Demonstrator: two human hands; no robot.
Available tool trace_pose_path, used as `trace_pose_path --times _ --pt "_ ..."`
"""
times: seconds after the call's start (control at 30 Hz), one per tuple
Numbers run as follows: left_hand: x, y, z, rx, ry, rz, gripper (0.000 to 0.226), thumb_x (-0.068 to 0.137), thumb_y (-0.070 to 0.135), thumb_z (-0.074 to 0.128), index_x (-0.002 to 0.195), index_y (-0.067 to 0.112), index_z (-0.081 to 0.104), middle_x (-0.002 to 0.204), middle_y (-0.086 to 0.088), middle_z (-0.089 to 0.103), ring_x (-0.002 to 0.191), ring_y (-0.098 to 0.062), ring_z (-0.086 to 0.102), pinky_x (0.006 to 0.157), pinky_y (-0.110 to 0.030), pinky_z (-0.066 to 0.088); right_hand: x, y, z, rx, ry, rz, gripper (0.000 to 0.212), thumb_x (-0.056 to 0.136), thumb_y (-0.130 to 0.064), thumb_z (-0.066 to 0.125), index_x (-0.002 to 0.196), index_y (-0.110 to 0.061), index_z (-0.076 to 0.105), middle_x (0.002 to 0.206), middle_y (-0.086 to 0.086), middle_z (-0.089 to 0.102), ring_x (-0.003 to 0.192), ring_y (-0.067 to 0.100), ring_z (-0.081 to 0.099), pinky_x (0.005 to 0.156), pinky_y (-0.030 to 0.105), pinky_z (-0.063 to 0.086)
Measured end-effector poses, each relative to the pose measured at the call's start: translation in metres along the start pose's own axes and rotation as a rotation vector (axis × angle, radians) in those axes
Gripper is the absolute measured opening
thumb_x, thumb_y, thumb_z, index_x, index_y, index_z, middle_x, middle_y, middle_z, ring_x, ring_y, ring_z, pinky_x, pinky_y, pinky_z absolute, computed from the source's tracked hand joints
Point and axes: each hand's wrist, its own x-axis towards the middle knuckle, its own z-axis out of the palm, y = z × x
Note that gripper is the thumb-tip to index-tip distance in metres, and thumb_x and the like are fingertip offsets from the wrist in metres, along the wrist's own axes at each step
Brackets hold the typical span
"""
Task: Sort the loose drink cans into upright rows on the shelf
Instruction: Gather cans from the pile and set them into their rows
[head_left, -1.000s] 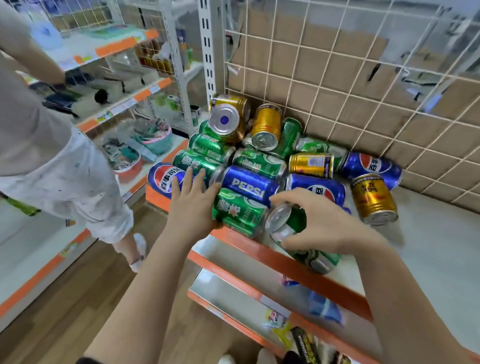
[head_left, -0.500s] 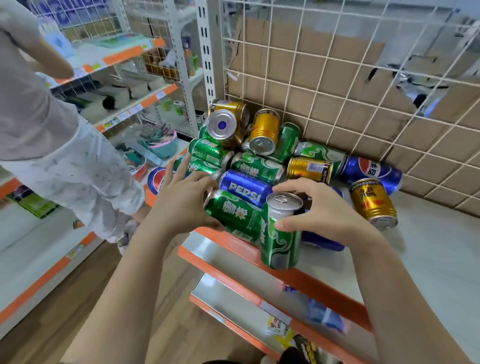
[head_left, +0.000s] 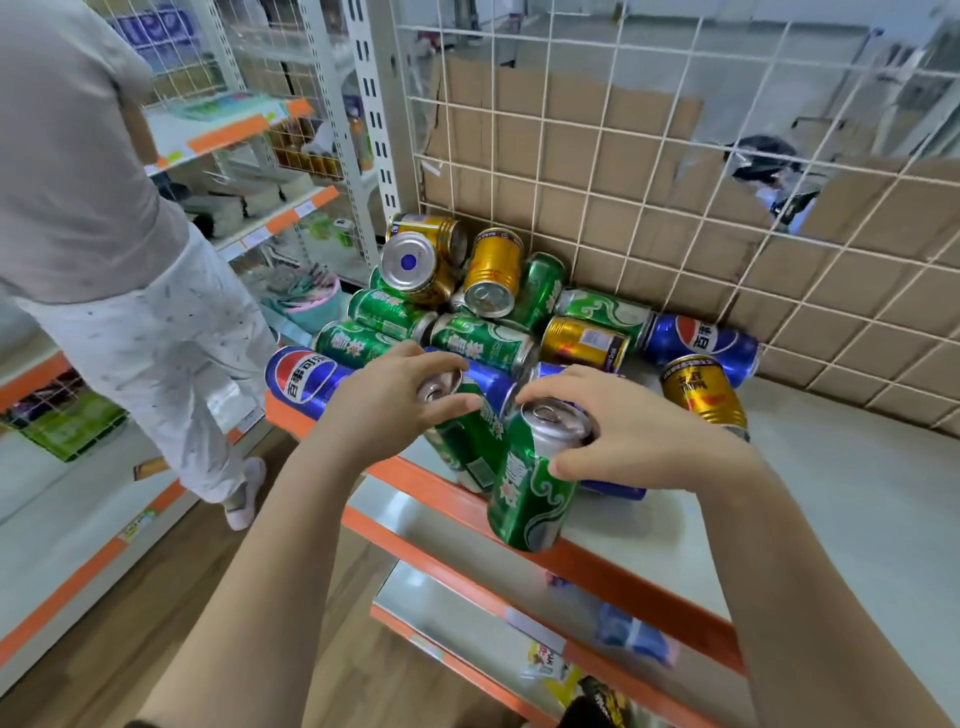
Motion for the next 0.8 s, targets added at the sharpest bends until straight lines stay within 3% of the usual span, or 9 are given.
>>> trace_pose_path --times 0.07,0.17,0.3,0.37,0.4,0.5,0.6,0.7,0.8 --pt "0.0 0.003 0.003 0.001 -0.009 -0.016 0.066 0.071 0.073 0.035 0.13 0.045 0.046 0.107 -0.001 0.044 0.096 -0.021 0.051 0.087 -0.043 0.049 -0.001 -0.002 0.002 -0.014 -0.006 0.023 0.049 0.077 -0.036 0.065 0.121 -0.044 0.045 0.112 -0.009 0.042 0.1 0.011 0.05 0.086 0.029 0.045" --pt "0.0 0.008 0.01 -0.013 0.013 -0.084 0.057 0.08 0.069 0.036 0.134 0.05 0.039 0.12 -0.014 0.043 0.109 -0.032 0.049 0.092 -0.041 0.045 -0.001 -0.004 0.01 -0.034 0.06 0.081 0.041 0.076 -0.062 0.058 0.112 -0.046 0.045 0.107 -0.006 0.041 0.094 0.014 0.051 0.08 0.031 0.044" --pt "0.0 0.016 0.02 0.021 0.11 -0.204 0.091 0.065 0.081 0.028 0.133 0.025 0.049 0.117 -0.014 0.056 0.111 -0.03 0.048 0.084 -0.038 0.042 0.0 -0.01 0.02 -0.179 0.185 0.113 0.035 0.081 -0.068 0.044 0.106 -0.044 0.044 0.1 -0.006 0.042 0.089 0.016 0.051 0.068 0.031 0.04" --pt "0.001 0.022 0.019 0.061 0.162 -0.26 0.088 0.064 0.083 0.033 0.096 0.006 0.061 0.089 -0.013 0.06 0.091 -0.029 0.053 0.065 -0.034 0.042 -0.002 -0.011 0.02 -0.176 0.2 0.112 0.033 0.084 -0.065 0.043 0.108 -0.043 0.045 0.102 -0.004 0.043 0.092 0.019 0.051 0.069 0.031 0.039" --pt "0.001 0.026 0.017 0.072 0.192 -0.284 0.078 0.067 0.081 0.039 0.071 0.004 0.054 0.071 -0.012 0.052 0.075 -0.027 0.05 0.053 -0.032 0.033 -0.002 -0.011 0.02 -0.153 0.205 0.12 0.034 0.084 -0.064 0.045 0.111 -0.042 0.045 0.105 -0.004 0.044 0.095 0.02 0.051 0.07 0.031 0.039" --pt "0.001 0.034 0.015 0.078 0.258 -0.267 0.069 0.076 0.068 0.054 0.052 0.008 0.028 0.053 -0.006 0.028 0.051 -0.018 0.028 0.046 -0.033 0.016 -0.004 -0.009 0.019 -0.092 0.221 0.18 0.049 0.082 -0.06 0.052 0.122 -0.031 0.047 0.113 0.0 0.043 0.099 0.02 0.051 0.074 0.03 0.039" --pt "-0.003 0.035 0.019 0.078 0.294 -0.219 0.062 0.08 0.061 0.056 0.058 0.005 0.04 0.063 -0.006 0.033 0.06 -0.02 0.033 0.049 -0.032 0.017 -0.006 -0.008 0.017 -0.061 0.23 0.202 0.05 0.079 -0.06 0.056 0.11 -0.02 0.055 0.105 0.001 0.044 0.091 0.017 0.05 0.072 0.03 0.04" --pt "-0.008 0.037 0.02 0.059 0.285 -0.161 0.049 0.083 0.055 0.057 0.089 0.006 0.058 0.091 -0.006 0.039 0.075 -0.024 0.045 0.06 -0.03 0.03 -0.011 -0.007 0.016 -0.01 0.258 0.184 0.038 0.077 -0.054 0.061 0.096 -0.021 0.06 0.097 0.001 0.045 0.088 0.015 0.046 0.067 0.027 0.033" --pt "-0.016 0.04 0.016 0.054 0.286 -0.064 0.052 0.084 0.05 0.059 0.119 0.011 0.056 0.103 -0.003 0.038 0.084 -0.02 0.047 0.072 -0.028 0.036 -0.02 -0.006 0.016 0.011 0.308 0.157 0.032 0.074 -0.045 0.066 0.096 -0.022 0.064 0.097 0.002 0.049 0.09 0.015 0.048 0.069 0.027 0.034"
